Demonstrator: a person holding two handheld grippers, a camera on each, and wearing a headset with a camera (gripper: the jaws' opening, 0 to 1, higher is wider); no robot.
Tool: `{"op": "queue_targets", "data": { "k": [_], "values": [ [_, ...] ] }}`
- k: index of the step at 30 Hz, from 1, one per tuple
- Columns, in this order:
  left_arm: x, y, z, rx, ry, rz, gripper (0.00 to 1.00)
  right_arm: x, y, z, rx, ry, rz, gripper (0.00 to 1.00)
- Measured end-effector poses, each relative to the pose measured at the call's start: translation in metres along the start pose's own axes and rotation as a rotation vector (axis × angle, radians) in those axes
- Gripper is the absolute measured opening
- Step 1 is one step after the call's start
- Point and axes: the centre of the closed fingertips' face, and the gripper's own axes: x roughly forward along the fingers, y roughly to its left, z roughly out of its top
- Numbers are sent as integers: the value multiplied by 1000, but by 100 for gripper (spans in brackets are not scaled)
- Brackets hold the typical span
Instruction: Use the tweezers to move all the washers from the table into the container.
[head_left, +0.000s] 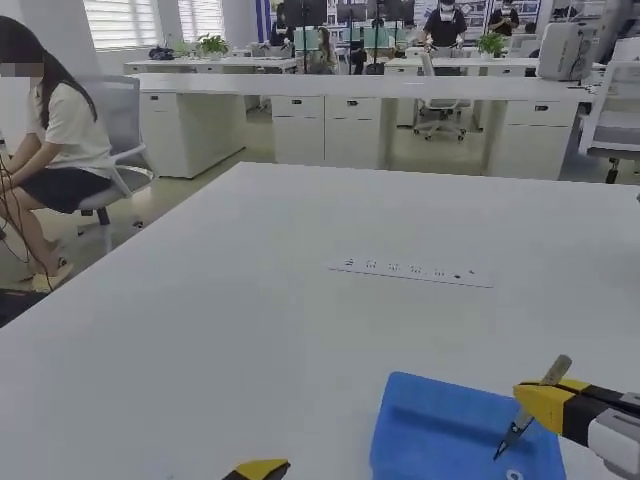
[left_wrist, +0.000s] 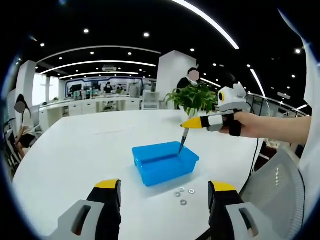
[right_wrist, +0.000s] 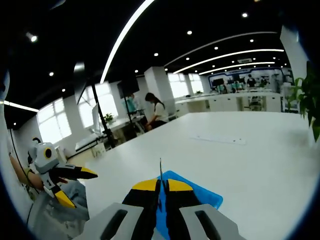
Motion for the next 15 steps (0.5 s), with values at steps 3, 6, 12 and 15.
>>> {"op": "queue_targets", "data": {
  "k": [3, 6, 12, 15],
  "values": [
    [0, -1, -1, 2, 3, -4, 71, -4, 9, 0, 6, -5, 15, 1],
    [0, -1, -1, 3, 5, -5, 71, -7, 16, -5, 9, 4, 31, 1],
    [0, -1, -1, 2, 4, -4, 71, -10, 29, -13, 33, 14, 61, 1],
    [0, -1, -1, 0, 5, -4, 71, -10, 33, -20, 42, 29, 71, 1]
  ]
}}
